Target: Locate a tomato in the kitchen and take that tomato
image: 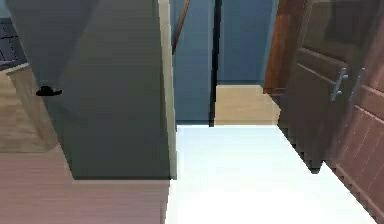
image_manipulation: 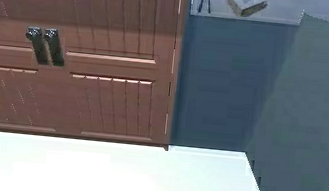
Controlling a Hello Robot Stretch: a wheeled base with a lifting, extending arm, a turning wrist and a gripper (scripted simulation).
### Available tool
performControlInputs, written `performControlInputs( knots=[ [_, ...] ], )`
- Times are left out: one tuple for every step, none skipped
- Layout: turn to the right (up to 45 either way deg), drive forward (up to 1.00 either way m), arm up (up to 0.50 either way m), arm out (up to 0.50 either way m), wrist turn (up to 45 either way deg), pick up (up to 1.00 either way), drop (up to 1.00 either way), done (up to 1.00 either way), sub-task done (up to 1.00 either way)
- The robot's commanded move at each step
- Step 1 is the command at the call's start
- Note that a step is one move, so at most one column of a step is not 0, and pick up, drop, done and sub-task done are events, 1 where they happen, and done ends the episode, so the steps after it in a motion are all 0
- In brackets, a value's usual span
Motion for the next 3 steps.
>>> performControlInputs(
  knots=[
    [18.0,0.0,0.0,0.0,0.0,0.0,0.0,0.0,0.0],
    [0.0,0.05,0.0,0.0,0.0,0.0,0.0,0.0,0.0],
    [-45.0,0.0,0.0,0.0,0.0,0.0,0.0,0.0,0.0]
  ],
)
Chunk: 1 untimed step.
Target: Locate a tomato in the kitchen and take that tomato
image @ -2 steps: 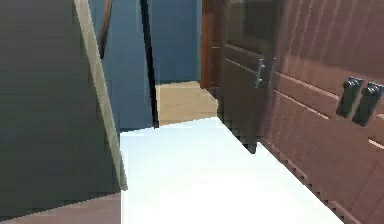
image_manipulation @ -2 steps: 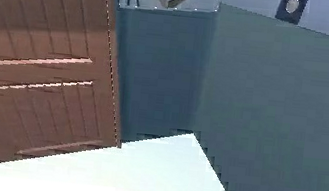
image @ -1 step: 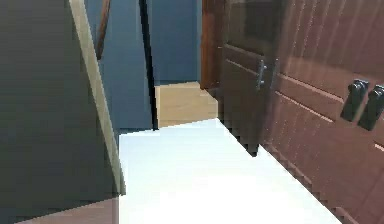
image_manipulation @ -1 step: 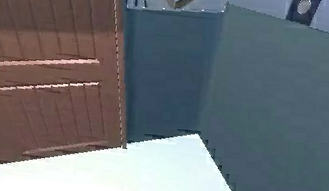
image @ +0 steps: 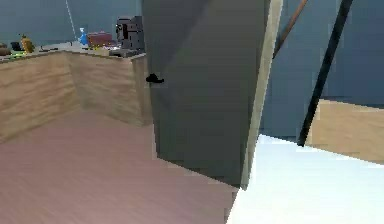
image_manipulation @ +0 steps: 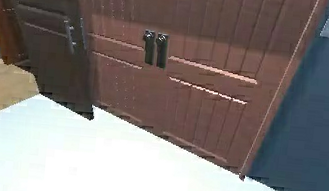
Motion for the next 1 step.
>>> performControlInputs(
  knots=[
    [-42.0,0.0,0.0,0.0,0.0,0.0,0.0,0.0,0.0]
  ],
)
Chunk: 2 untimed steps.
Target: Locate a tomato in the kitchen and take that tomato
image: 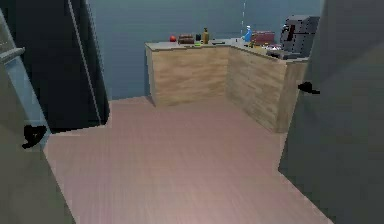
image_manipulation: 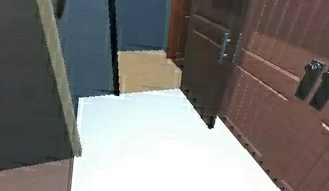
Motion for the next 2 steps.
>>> performControlInputs(
  knots=[
    [0.0,0.8,0.0,0.0,0.0,0.0,0.0,0.0,0.0],
    [-3.0,0.0,0.0,0.0,0.0,0.0,0.0,0.0,0.0]
  ],
)
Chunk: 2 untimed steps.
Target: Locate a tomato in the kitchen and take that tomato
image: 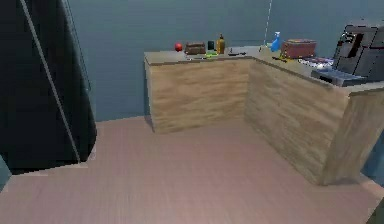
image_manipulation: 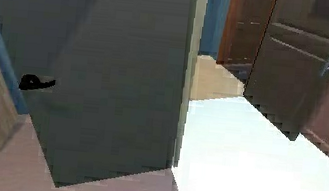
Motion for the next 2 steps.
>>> performControlInputs(
  knots=[
    [0.0,1.0,0.0,0.0,0.0,0.0,0.0,0.0,0.0],
    [-3.0,0.0,0.0,0.0,0.0,0.0,0.0,0.0,0.0]
  ],
)
